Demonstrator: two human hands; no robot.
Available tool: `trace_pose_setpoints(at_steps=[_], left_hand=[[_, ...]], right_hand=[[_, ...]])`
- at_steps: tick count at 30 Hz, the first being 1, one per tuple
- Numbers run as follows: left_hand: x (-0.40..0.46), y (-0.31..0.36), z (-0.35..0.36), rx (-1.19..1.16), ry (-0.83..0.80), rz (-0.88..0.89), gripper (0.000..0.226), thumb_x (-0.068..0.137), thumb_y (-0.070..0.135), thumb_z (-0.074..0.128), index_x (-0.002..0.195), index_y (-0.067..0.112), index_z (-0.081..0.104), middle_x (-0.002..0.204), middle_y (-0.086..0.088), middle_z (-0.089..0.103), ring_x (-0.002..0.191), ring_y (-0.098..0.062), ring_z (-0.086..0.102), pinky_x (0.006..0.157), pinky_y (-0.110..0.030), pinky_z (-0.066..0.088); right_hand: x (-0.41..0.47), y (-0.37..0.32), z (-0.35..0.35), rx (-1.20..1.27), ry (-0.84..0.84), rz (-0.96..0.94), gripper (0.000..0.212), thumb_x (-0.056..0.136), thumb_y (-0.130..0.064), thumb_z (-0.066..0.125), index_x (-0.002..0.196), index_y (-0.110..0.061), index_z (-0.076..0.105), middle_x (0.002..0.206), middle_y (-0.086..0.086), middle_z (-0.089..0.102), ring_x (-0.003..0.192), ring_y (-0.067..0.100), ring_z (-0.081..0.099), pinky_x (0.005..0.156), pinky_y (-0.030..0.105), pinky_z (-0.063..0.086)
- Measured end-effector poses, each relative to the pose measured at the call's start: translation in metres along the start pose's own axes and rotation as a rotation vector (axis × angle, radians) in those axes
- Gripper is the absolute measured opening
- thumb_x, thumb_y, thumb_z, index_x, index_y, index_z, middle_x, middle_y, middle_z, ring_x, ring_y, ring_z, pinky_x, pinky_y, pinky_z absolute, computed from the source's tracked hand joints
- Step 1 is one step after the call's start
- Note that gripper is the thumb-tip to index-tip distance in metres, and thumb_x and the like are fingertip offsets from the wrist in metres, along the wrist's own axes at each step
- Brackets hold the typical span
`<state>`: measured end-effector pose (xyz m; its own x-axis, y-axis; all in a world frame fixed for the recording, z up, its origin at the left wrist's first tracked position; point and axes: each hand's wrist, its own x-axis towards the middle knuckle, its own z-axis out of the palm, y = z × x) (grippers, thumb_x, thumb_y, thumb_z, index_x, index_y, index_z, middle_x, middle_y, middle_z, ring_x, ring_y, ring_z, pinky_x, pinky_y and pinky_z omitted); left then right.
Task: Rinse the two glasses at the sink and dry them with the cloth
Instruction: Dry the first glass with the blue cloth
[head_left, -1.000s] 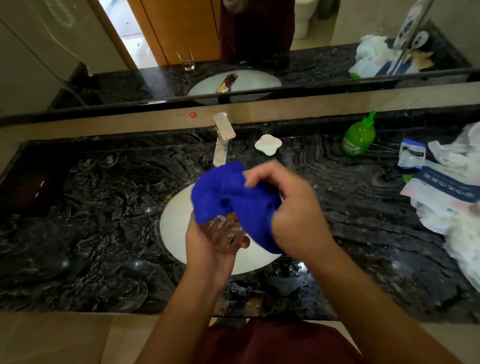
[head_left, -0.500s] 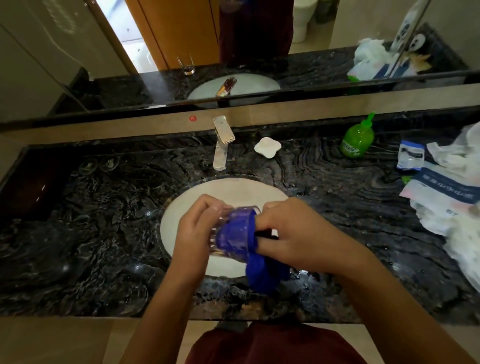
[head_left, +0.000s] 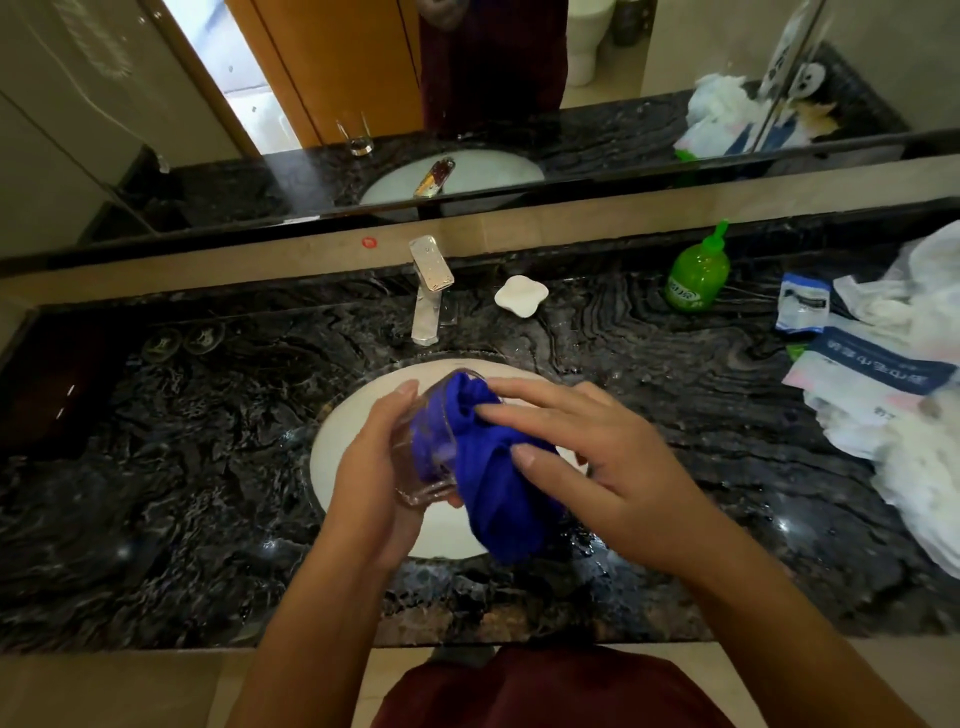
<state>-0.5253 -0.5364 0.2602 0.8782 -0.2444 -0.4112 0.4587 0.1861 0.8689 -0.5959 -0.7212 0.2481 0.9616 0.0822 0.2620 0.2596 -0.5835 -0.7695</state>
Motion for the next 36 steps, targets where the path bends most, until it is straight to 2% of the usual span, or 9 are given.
trace_pose_setpoints(at_steps=[7, 10, 15, 19, 23, 28, 30, 33, 36], left_hand=[[-0.006, -0.013, 0.008, 0.163, -0.105, -0.109, 0.034, 0.094, 0.039, 0.059, 0.087, 0.011, 0.077, 0.077, -0.016, 0.07, 0.061, -0.026, 0.067, 0.059, -0.034, 0.049], [-0.013, -0.011, 0.016, 0.185, -0.07, -0.014, 0.034, 0.098, 0.035, 0.054, 0.084, 0.008, 0.069, 0.072, -0.016, 0.069, 0.059, -0.027, 0.066, 0.052, -0.035, 0.052], [-0.017, -0.011, 0.017, 0.413, 0.018, 0.436, 0.04, 0.09, 0.048, 0.054, 0.081, 0.01, 0.057, 0.069, -0.009, 0.056, 0.062, -0.023, 0.053, 0.058, -0.035, 0.046], [-0.023, -0.012, 0.009, 0.714, -0.018, 0.762, 0.026, 0.093, 0.04, 0.05, 0.093, 0.017, 0.063, 0.089, 0.007, 0.067, 0.079, -0.009, 0.065, 0.07, -0.019, 0.048], [-0.016, -0.003, 0.002, 0.606, -0.018, 0.718, 0.024, 0.092, 0.04, 0.051, 0.092, 0.021, 0.065, 0.087, 0.006, 0.068, 0.076, -0.009, 0.064, 0.068, -0.021, 0.049], [-0.013, 0.008, 0.006, 0.283, 0.027, 0.342, 0.039, 0.091, 0.044, 0.059, 0.089, 0.005, 0.065, 0.072, -0.004, 0.066, 0.061, -0.017, 0.061, 0.055, -0.026, 0.051], [-0.011, 0.008, 0.007, 0.239, 0.004, 0.16, 0.042, 0.097, 0.038, 0.056, 0.09, -0.003, 0.064, 0.068, -0.008, 0.066, 0.061, -0.02, 0.063, 0.06, -0.031, 0.055], [-0.008, 0.004, 0.003, 0.339, 0.0, 0.105, 0.054, 0.1, 0.044, 0.054, 0.099, -0.01, 0.062, 0.08, -0.025, 0.068, 0.073, -0.042, 0.066, 0.074, -0.05, 0.057], [-0.014, -0.008, 0.007, 0.465, 0.028, 0.277, 0.052, 0.097, 0.052, 0.056, 0.092, 0.001, 0.059, 0.079, -0.025, 0.062, 0.073, -0.051, 0.062, 0.058, -0.052, 0.059]], right_hand=[[0.006, -0.004, -0.009, -0.136, -0.159, -0.208, 0.027, 0.095, -0.025, 0.056, 0.114, -0.025, 0.076, 0.11, -0.016, 0.074, 0.078, 0.007, 0.056, 0.071, 0.022, 0.043], [0.004, -0.011, -0.007, -0.166, -0.1, -0.17, 0.027, 0.095, -0.022, 0.057, 0.114, -0.024, 0.076, 0.105, -0.012, 0.077, 0.09, 0.005, 0.068, 0.08, 0.023, 0.055], [0.006, -0.029, 0.004, 0.468, 0.034, 0.315, 0.023, 0.094, -0.005, 0.067, 0.108, -0.017, 0.08, 0.102, -0.005, 0.08, 0.094, 0.008, 0.075, 0.087, 0.033, 0.061], [0.005, -0.038, 0.005, 1.169, 0.024, 0.656, 0.016, 0.078, -0.004, 0.068, 0.084, -0.008, 0.082, 0.077, 0.013, 0.077, 0.064, 0.016, 0.071, 0.061, 0.024, 0.059], [-0.004, -0.041, 0.0, 1.416, -0.046, 0.607, 0.025, 0.078, -0.013, 0.069, 0.099, -0.012, 0.081, 0.092, 0.014, 0.074, 0.073, 0.02, 0.069, 0.065, 0.025, 0.057], [-0.01, -0.034, -0.003, 0.726, -0.172, 0.326, 0.05, 0.088, -0.027, 0.066, 0.134, -0.046, 0.059, 0.095, 0.002, 0.073, 0.065, 0.033, 0.062, 0.057, 0.039, 0.054], [-0.008, -0.031, -0.002, 0.489, -0.21, 0.223, 0.048, 0.092, -0.039, 0.07, 0.137, -0.043, 0.054, 0.095, 0.002, 0.071, 0.069, 0.037, 0.061, 0.063, 0.049, 0.053], [-0.006, -0.029, 0.005, 0.339, -0.172, 0.202, 0.028, 0.09, -0.038, 0.074, 0.114, -0.03, 0.062, 0.082, -0.002, 0.068, 0.067, 0.018, 0.058, 0.066, 0.043, 0.05], [0.0, -0.033, 0.012, 0.365, 0.035, 0.284, 0.016, 0.09, -0.039, 0.065, 0.096, -0.024, 0.068, 0.074, -0.002, 0.069, 0.065, 0.013, 0.061, 0.061, 0.034, 0.049]])
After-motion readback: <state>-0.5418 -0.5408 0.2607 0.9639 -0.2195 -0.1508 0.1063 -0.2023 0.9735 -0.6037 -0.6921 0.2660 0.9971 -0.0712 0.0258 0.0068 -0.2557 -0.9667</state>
